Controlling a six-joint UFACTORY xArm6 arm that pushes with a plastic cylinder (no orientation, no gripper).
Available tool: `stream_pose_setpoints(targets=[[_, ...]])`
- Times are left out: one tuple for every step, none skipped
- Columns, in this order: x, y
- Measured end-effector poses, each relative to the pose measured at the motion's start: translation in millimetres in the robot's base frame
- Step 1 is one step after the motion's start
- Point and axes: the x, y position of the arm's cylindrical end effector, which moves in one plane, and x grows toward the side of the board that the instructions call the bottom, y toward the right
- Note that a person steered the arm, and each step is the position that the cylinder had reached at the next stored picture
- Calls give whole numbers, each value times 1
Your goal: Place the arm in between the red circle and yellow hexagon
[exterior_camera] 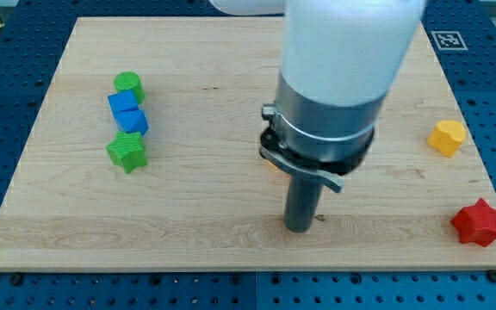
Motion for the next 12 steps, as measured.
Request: stream_pose_setpoints(targets=[[-8, -10], [-19, -11], [-31, -11], [-31, -11], [-34, -14], [-34, -14], [-40, -14], [-49, -14], [-56, -14], [-68, -7], [-78, 1], [-78, 14]])
